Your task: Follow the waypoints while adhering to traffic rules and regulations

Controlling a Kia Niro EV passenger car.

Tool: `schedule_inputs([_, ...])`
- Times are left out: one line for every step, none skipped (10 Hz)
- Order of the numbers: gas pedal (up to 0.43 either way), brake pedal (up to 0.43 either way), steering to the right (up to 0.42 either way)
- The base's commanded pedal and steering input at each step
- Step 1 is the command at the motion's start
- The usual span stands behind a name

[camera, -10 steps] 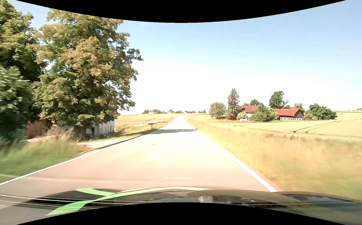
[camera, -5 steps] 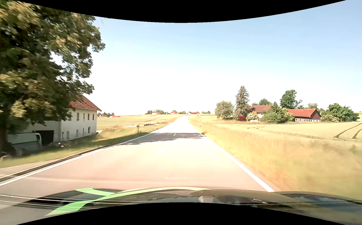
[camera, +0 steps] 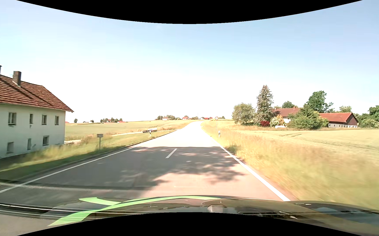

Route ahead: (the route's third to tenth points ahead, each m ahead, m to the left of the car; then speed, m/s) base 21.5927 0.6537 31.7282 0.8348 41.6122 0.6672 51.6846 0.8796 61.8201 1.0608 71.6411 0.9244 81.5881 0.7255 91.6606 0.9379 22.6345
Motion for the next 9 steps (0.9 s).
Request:
schedule_inputs([0.299,0.000,-0.012])
schedule_inputs([0.268,0.000,-0.011])
schedule_inputs([0.268,0.000,-0.008])
schedule_inputs([0.268,0.000,-0.007])
schedule_inputs([0.268,0.000,-0.007])
schedule_inputs([0.268,0.000,-0.006])
schedule_inputs([0.260,0.000,-0.006])
schedule_inputs([0.228,0.000,-0.006])
schedule_inputs([0.220,0.000,-0.006])
